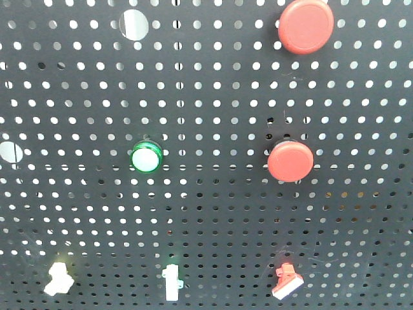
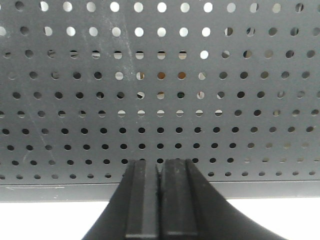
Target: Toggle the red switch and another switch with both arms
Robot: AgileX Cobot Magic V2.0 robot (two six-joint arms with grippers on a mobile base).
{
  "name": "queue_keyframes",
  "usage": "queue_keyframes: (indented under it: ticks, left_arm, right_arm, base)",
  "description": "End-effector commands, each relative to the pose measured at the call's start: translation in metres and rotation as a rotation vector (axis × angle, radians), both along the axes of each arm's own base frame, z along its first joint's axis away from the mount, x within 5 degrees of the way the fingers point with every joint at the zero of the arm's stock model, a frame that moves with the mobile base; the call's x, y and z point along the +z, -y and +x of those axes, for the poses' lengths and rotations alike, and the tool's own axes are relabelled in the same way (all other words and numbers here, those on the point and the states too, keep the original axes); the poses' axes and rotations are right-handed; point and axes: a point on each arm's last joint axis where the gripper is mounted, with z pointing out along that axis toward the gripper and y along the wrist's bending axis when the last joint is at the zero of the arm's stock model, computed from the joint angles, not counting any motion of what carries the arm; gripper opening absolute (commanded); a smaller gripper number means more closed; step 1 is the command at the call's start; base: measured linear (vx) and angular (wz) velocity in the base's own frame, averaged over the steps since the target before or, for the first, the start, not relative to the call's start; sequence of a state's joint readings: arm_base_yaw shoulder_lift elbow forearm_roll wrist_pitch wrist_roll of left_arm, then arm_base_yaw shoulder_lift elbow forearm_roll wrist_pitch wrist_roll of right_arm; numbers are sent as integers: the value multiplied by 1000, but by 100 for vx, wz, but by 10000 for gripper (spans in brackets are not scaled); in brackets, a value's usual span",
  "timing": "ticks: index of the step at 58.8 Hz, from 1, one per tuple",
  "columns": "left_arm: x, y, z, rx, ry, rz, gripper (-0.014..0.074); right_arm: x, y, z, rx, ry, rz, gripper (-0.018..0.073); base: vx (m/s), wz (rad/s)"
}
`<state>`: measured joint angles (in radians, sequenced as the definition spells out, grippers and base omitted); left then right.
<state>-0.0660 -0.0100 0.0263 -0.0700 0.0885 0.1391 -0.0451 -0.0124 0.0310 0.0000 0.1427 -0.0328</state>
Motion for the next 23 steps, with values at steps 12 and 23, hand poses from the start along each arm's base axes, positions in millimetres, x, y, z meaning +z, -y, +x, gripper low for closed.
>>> queue_keyframes:
  ticks: [12,23]
  left_arm:
    - [1,0,-1,4,75,-16,3]
    - [1,0,-1,4,75,-16,3]
  right_arm:
    - [6,0,0,-8,85,-19,-6]
    - [6,0,0,-8,85,-19,-6]
  base:
    - [0,0]
    - [0,0]
